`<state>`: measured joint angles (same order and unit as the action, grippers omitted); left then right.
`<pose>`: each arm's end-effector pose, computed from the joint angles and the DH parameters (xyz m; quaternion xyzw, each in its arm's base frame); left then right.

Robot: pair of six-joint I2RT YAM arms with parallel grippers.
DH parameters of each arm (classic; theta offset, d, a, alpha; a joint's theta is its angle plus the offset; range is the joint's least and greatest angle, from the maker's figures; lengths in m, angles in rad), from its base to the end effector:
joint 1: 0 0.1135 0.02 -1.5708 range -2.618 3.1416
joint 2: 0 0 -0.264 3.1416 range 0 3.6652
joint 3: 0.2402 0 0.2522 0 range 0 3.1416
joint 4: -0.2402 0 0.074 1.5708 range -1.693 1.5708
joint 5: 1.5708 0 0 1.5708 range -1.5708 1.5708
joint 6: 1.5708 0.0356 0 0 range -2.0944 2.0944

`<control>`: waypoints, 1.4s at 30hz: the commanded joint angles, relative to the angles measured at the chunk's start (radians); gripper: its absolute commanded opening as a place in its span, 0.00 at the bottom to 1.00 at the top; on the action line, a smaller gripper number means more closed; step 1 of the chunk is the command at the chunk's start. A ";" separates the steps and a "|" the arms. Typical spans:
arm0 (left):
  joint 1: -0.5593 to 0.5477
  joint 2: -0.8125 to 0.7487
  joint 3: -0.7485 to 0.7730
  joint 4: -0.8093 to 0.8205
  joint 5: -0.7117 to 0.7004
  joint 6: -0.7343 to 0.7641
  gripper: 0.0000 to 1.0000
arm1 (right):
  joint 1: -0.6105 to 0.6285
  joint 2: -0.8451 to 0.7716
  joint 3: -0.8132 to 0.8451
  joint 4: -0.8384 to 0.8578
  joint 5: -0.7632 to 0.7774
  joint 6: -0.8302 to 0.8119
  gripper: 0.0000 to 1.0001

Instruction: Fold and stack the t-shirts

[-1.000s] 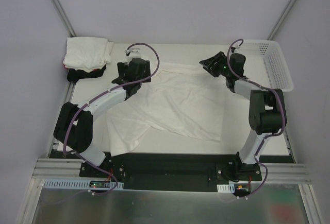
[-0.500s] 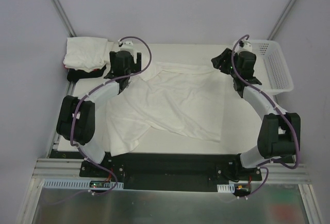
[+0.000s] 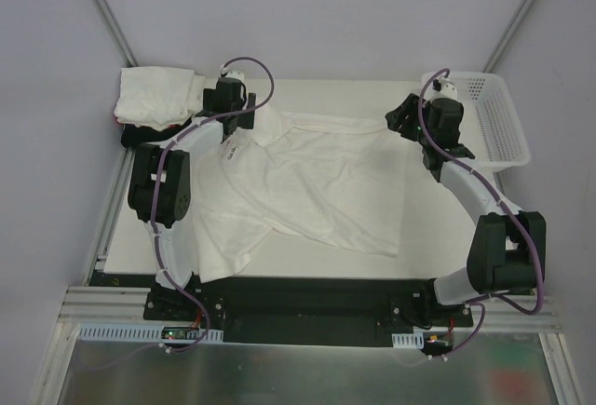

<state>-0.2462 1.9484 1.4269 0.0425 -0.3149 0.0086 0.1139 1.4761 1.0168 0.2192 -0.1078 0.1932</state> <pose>0.4443 -0.1003 0.2392 0.0265 0.8476 0.0723 0.5250 0.3448 0.0433 0.2955 -0.0021 0.7863 0.1362 0.6027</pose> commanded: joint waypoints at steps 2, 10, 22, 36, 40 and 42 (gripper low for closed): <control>0.010 0.026 0.073 -0.098 0.121 0.024 0.99 | 0.004 -0.031 0.008 0.029 0.002 -0.005 0.59; -0.031 0.018 0.056 -0.130 0.212 0.125 0.99 | 0.004 0.016 0.022 0.063 -0.035 0.046 0.59; -0.050 0.041 0.072 -0.202 0.359 0.226 0.99 | 0.004 0.027 0.029 0.092 -0.046 0.074 0.59; -0.088 0.105 0.130 -0.306 0.404 0.318 0.88 | 0.001 0.035 0.036 0.105 -0.061 0.088 0.59; -0.099 0.132 0.173 -0.323 0.413 0.329 0.79 | 0.001 0.032 0.032 0.108 -0.064 0.088 0.59; -0.103 0.148 0.196 -0.329 0.412 0.327 0.78 | 0.000 0.032 0.032 0.108 -0.066 0.089 0.59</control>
<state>-0.3359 2.0785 1.5517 -0.2516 0.0681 0.3088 0.1135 1.5150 1.0172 0.2619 -0.1596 0.2756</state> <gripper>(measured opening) 0.798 0.594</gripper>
